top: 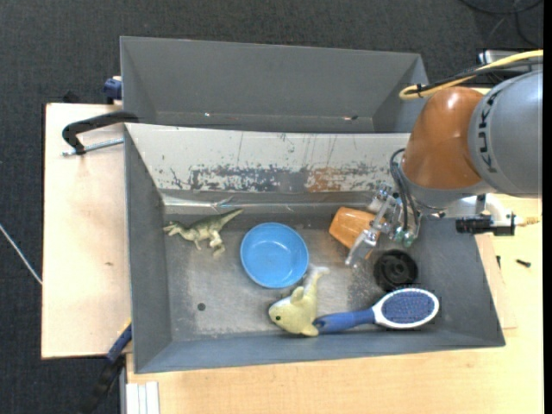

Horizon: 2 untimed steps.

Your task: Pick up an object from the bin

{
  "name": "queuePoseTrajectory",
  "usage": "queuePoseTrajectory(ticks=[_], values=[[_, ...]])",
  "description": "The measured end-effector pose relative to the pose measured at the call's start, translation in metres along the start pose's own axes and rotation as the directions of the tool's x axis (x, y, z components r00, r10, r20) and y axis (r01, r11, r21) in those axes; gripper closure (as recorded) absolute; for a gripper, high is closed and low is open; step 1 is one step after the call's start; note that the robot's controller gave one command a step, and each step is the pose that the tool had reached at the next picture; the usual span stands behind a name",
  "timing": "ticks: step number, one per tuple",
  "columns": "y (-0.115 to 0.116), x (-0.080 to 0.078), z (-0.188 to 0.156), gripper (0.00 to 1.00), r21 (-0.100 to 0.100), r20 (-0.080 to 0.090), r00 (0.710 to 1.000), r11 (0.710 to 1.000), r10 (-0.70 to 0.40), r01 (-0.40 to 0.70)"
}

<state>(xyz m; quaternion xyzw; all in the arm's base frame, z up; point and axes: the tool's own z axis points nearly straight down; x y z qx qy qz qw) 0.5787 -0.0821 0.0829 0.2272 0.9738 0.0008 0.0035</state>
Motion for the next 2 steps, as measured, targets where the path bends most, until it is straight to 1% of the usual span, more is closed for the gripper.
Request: queuePoseTrajectory(ticks=[1, 2], values=[[0.0181, 0.0054, 0.0098, 0.00, 0.002, 0.000, 0.983, 0.983, 0.183, -0.183], [0.0173, 0.0027, 0.0083, 1.00, 0.000, 0.009, 0.983, 0.983, 0.184, -0.184]])
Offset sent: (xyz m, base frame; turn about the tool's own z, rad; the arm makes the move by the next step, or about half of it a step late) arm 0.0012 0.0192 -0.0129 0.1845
